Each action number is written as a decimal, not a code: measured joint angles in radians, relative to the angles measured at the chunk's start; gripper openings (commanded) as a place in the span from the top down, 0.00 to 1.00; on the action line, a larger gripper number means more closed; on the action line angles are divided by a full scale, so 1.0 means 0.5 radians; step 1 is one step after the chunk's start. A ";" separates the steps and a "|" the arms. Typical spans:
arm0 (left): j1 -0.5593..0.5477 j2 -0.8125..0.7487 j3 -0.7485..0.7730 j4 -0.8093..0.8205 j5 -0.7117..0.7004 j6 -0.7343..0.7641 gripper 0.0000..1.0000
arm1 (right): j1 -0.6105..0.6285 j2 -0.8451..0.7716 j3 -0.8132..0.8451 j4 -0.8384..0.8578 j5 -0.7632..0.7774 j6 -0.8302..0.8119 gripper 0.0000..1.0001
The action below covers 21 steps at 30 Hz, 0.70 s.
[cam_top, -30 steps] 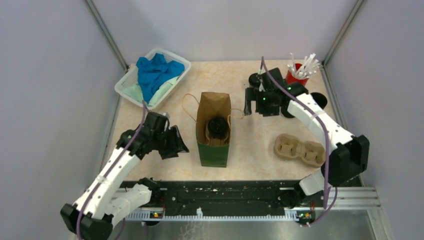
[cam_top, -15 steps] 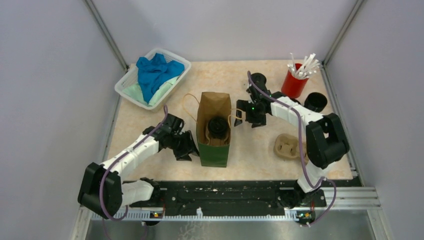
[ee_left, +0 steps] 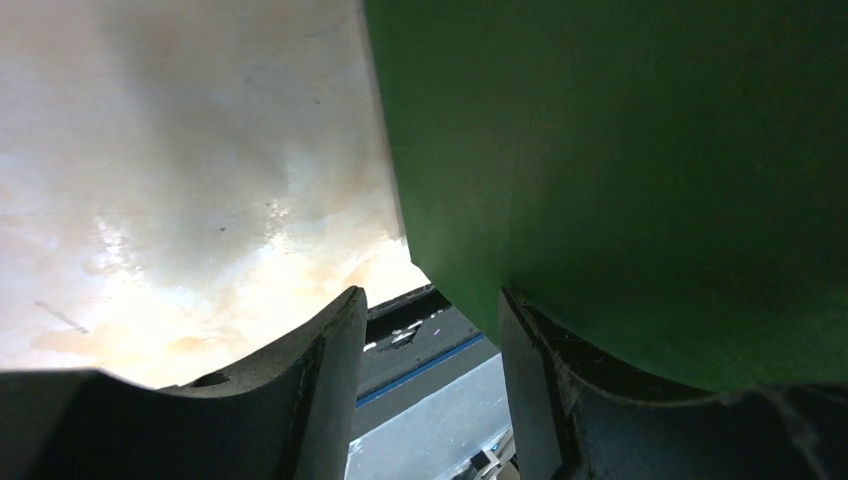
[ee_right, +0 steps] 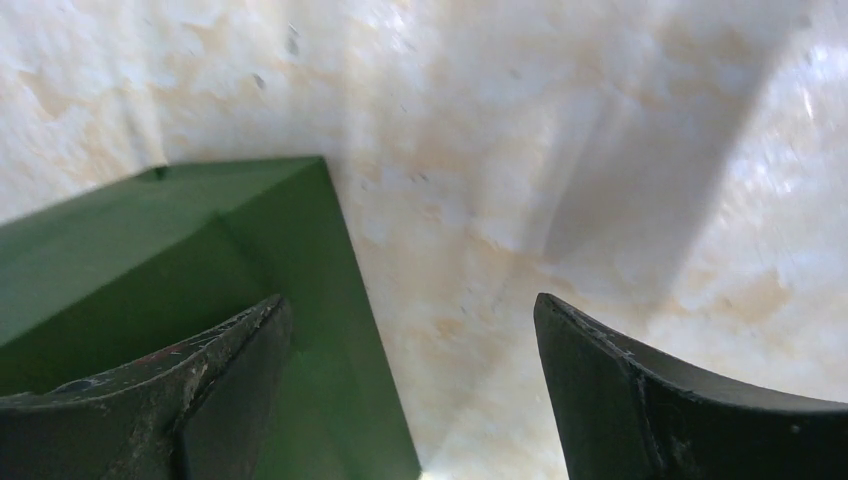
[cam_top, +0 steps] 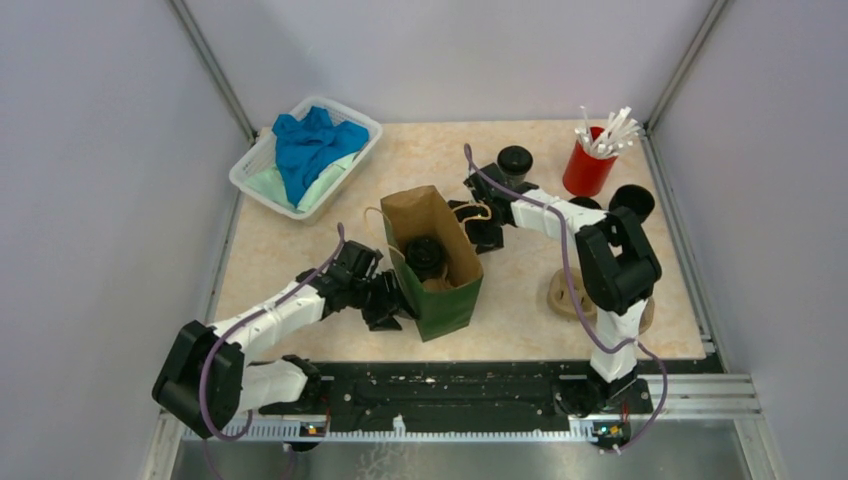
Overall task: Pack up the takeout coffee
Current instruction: Adjust the takeout bag at the center of the board.
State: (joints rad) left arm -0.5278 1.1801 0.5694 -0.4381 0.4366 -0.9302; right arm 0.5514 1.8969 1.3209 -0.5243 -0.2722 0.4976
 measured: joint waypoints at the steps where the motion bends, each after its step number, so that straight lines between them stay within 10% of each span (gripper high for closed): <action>1: -0.024 0.000 -0.014 0.035 0.002 -0.031 0.42 | 0.008 0.031 0.041 0.009 0.001 -0.001 0.10; 21: -0.582 0.037 -0.077 0.339 -0.343 -0.637 0.32 | 0.149 0.330 0.527 0.043 0.072 0.006 0.08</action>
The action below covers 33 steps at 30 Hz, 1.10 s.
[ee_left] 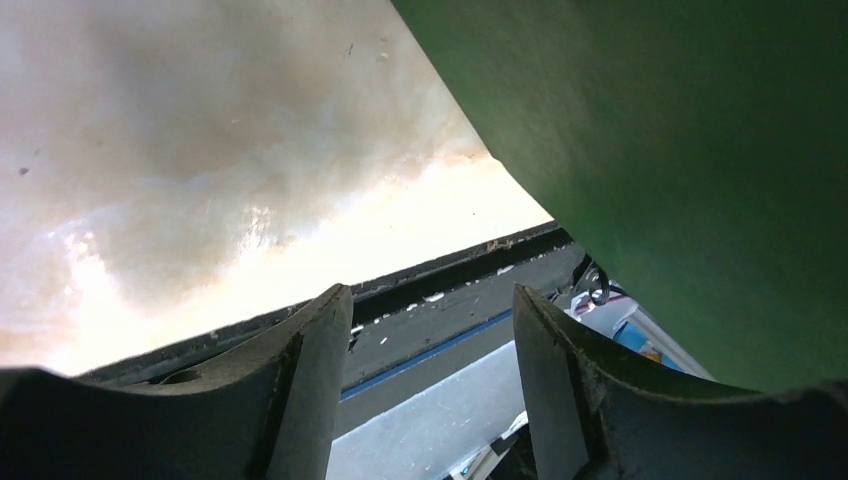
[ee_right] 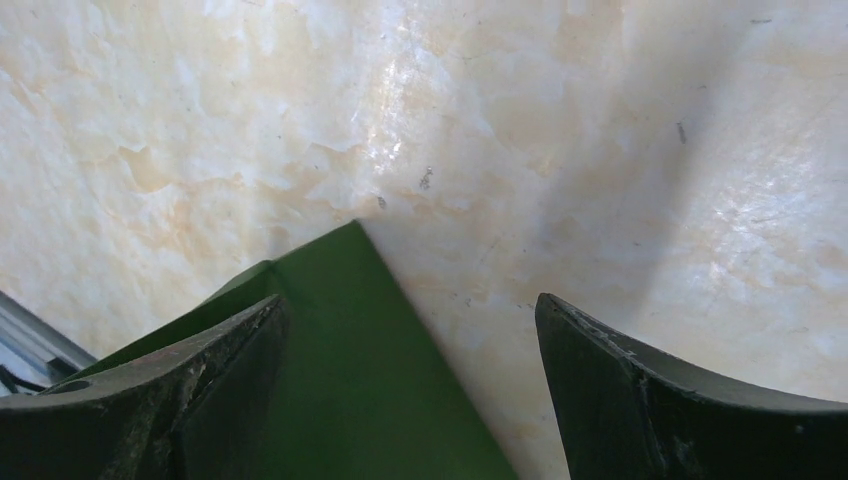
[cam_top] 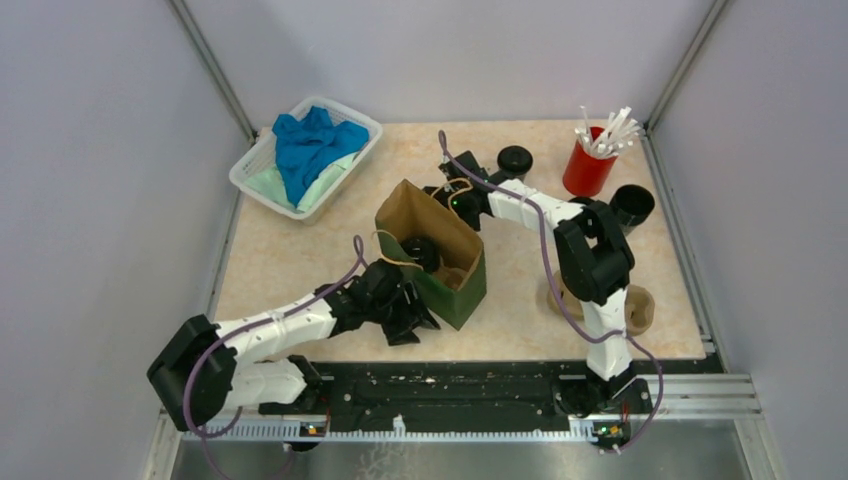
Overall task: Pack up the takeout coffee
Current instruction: Adjust the takeout bag at the center of the board.
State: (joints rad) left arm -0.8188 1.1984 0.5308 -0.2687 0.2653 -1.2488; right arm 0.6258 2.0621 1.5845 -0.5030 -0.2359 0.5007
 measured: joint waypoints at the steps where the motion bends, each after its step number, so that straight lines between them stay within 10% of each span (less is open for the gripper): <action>1: -0.009 -0.045 0.000 -0.040 -0.027 -0.014 0.32 | 0.002 0.000 0.011 -0.017 0.021 -0.014 0.07; 18: -0.016 -1.076 0.082 -0.761 -0.217 0.196 0.13 | -0.253 -0.176 0.381 -0.417 0.765 -0.437 0.01; 33: -0.016 -0.954 0.562 -0.837 -0.211 0.938 0.11 | -0.516 0.308 1.453 -0.664 0.991 -0.617 0.11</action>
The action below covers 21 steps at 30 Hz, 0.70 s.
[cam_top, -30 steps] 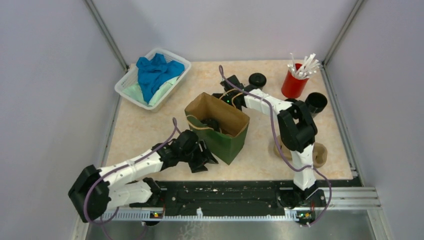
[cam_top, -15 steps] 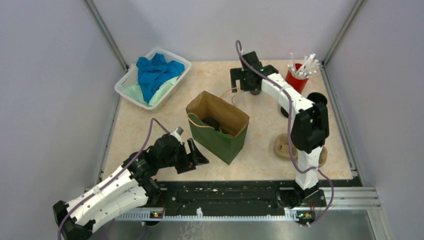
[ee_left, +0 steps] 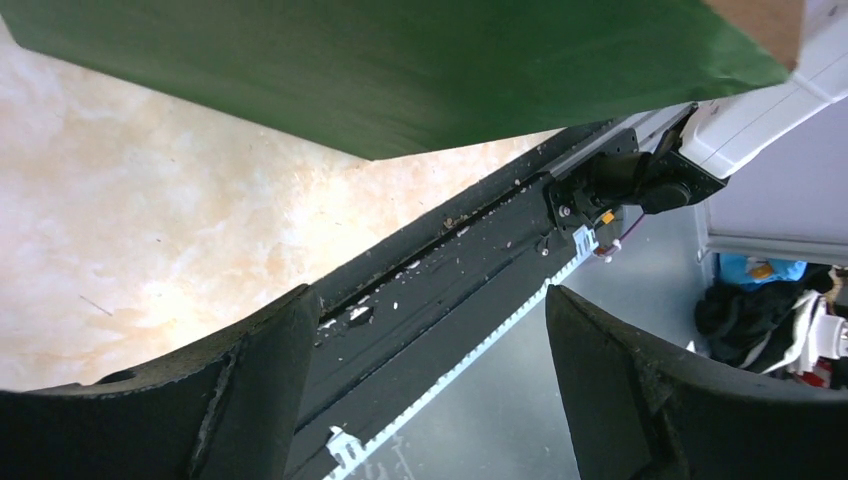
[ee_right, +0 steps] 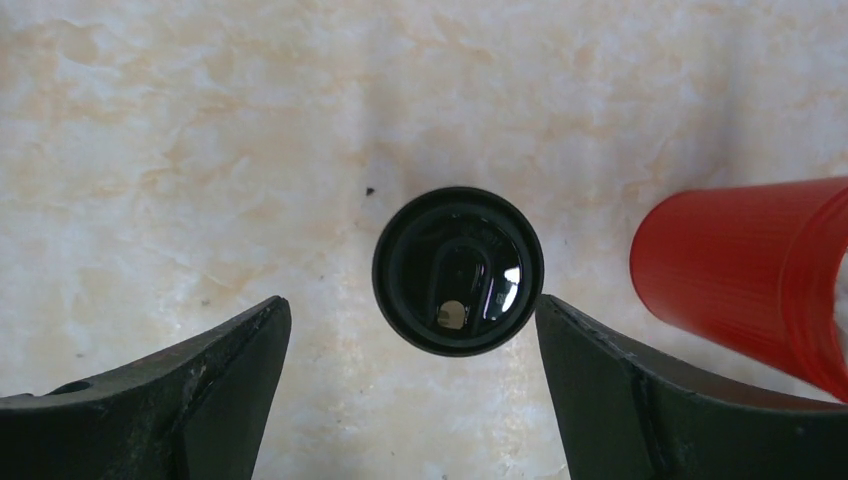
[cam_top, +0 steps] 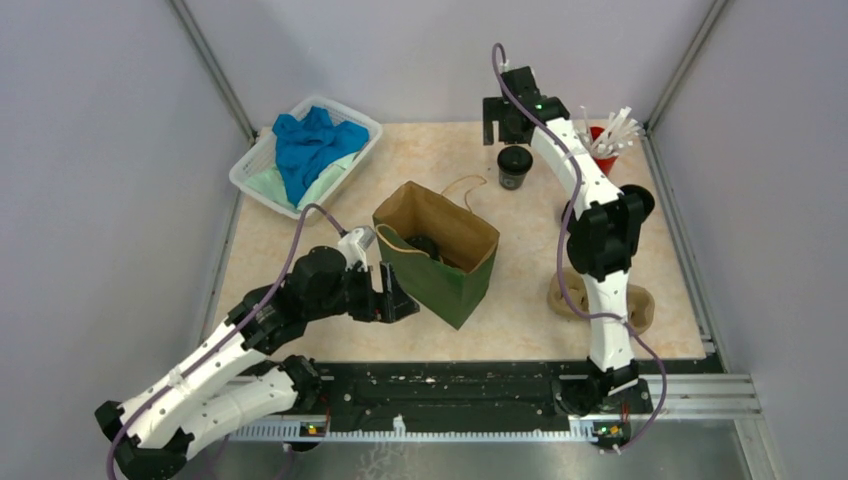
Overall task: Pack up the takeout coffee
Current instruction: Adjust the takeout bag at the center of the board.
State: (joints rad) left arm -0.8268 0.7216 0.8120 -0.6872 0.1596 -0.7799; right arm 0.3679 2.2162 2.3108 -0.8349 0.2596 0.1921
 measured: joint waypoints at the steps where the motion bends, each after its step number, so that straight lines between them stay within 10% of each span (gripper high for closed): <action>1: 0.000 -0.011 0.029 -0.018 -0.014 0.041 0.11 | 0.000 0.007 -0.028 0.000 0.018 0.011 0.12; 21: 0.000 0.041 0.151 -0.188 -0.145 0.259 0.11 | -0.020 0.127 -0.114 -0.038 0.175 0.301 0.18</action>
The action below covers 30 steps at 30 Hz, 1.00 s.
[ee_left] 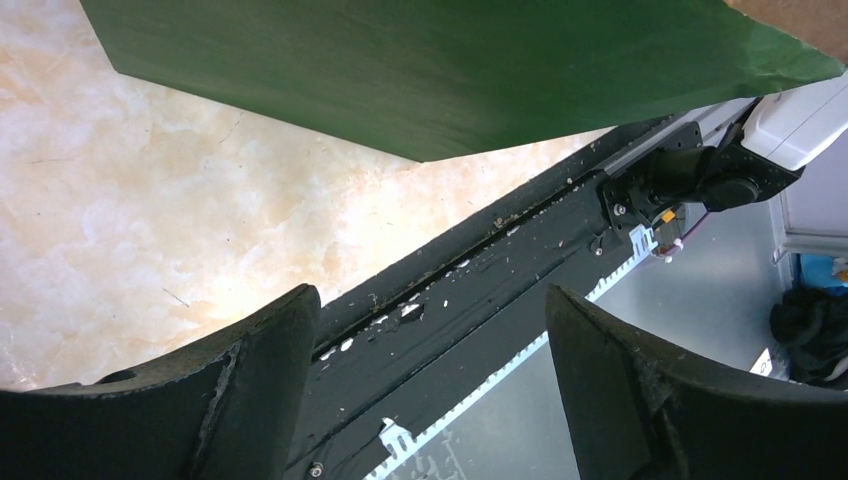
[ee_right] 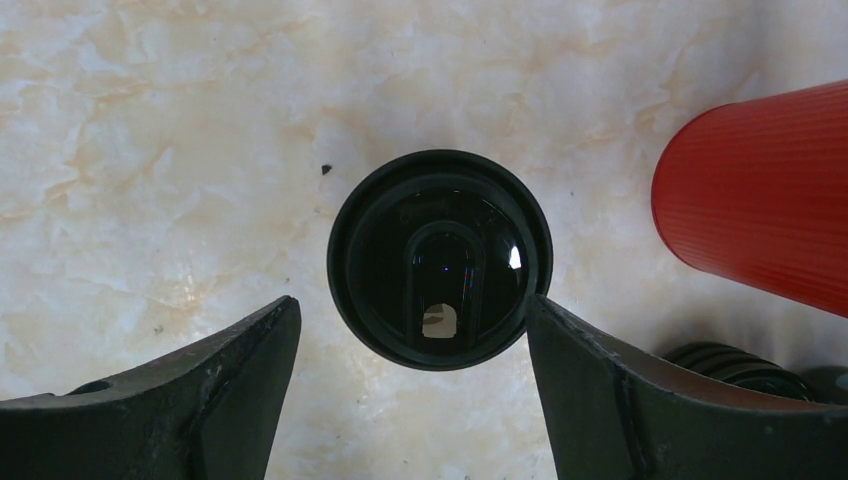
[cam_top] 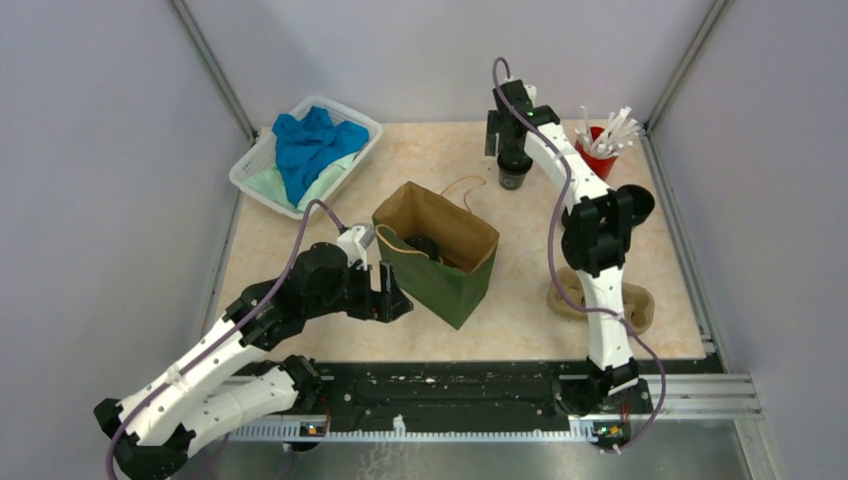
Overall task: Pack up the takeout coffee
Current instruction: Adjust the takeout bag at the center of the board, then pick up the coffee cup from the center of the board.
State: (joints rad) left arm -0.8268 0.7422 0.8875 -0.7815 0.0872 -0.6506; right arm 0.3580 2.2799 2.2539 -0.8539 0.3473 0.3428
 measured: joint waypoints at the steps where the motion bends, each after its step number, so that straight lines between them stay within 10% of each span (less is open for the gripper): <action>1: 0.000 0.001 0.005 -0.001 -0.005 0.000 0.11 | -0.001 0.008 0.000 -0.011 0.000 0.002 0.18; 30: 0.000 0.031 0.022 -0.004 -0.013 0.051 0.11 | -0.059 0.014 -0.127 0.050 -0.017 -0.003 0.26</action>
State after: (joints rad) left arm -0.8268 0.7578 0.8986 -0.7834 0.0807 -0.6250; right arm 0.3286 2.2868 2.1906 -0.8288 0.3389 0.3412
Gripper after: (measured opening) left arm 0.892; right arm 0.764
